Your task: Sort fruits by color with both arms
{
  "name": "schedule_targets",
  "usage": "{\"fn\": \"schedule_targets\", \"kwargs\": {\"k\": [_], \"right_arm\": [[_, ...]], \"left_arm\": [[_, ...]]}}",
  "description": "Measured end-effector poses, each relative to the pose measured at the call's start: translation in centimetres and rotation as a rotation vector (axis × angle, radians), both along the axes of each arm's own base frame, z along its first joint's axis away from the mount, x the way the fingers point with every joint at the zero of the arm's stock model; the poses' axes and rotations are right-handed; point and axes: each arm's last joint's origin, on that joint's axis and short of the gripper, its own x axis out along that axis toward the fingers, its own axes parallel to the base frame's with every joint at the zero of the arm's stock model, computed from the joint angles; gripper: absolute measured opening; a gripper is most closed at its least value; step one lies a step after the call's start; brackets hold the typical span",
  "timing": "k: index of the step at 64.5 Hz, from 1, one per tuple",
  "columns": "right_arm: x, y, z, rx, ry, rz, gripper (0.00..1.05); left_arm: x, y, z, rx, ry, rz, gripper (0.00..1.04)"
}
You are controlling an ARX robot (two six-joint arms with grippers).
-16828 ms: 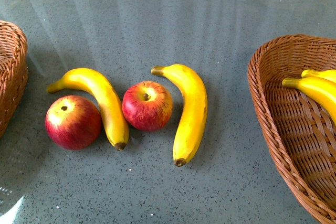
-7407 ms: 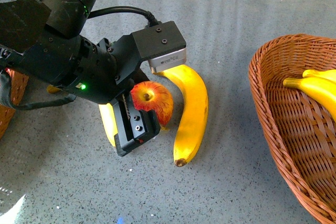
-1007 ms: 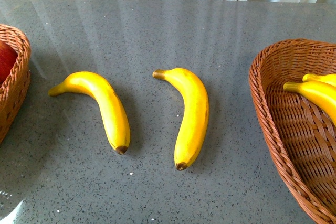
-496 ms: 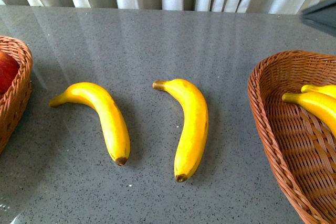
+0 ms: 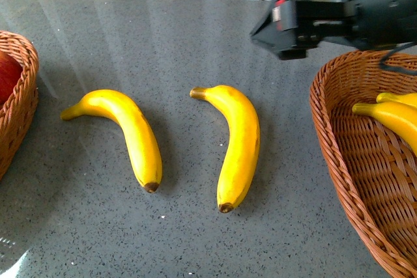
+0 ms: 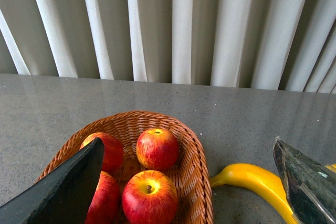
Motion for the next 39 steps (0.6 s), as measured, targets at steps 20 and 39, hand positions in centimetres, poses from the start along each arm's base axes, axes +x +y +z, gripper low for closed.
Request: {"fn": "schedule_targets", "kwargs": {"k": [20, 39], "right_arm": [[0.1, 6.2, -2.5, -0.079, 0.039, 0.144, 0.96], [-0.4, 9.5, -3.5, -0.114, 0.061, 0.226, 0.96]], "left_arm": [[0.0, 0.0, 0.0, 0.0, 0.0, 0.0, 0.96], [0.0, 0.0, 0.0, 0.0, 0.0, 0.0, 0.96]]}}
